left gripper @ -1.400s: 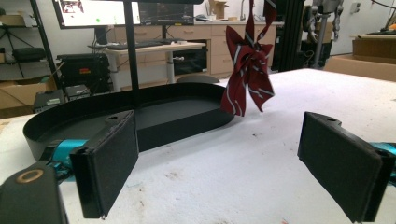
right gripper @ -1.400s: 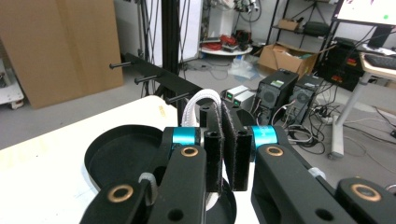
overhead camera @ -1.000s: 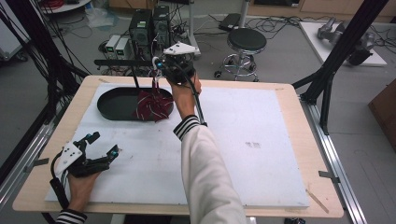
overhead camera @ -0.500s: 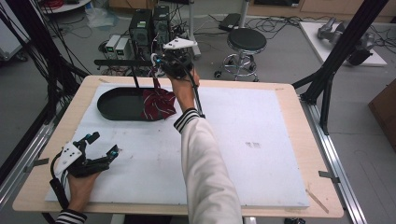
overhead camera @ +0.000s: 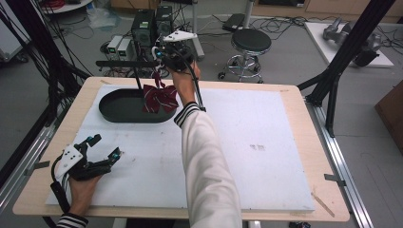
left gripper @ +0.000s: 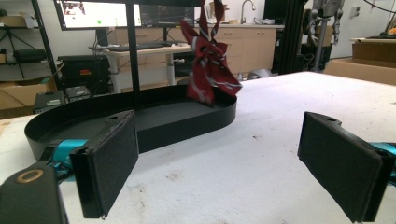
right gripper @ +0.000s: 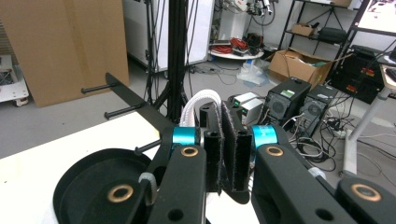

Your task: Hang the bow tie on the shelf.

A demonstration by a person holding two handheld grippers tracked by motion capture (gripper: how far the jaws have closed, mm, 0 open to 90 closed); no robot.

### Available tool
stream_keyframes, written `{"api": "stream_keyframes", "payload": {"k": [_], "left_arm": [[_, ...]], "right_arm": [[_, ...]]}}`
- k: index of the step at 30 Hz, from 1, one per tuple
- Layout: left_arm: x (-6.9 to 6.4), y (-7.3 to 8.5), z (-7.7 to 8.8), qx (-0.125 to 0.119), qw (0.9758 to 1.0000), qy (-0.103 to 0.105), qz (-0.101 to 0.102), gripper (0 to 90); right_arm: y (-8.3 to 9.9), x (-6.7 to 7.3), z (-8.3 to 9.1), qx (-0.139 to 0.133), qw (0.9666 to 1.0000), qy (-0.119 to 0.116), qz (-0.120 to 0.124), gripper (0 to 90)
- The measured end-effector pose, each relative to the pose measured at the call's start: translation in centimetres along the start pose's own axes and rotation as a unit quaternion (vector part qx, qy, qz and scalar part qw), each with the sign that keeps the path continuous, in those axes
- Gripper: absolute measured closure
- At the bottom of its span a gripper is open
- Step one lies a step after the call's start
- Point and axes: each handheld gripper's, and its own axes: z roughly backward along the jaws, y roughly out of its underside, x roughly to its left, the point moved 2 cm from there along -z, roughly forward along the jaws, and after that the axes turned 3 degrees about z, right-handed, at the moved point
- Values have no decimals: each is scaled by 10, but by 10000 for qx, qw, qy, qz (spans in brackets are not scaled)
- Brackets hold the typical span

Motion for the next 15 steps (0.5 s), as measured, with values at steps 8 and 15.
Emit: {"api": "stream_keyframes", "payload": {"k": [8,15], "left_arm": [[0,0,0,6,10000,2,5,128],[0,0,0,-7,10000,5,-8,127]], "right_arm": [[7,-10,-5,73,9999,65,-124,874],[11,-13,-7,173,9998,75,-101,874]]}}
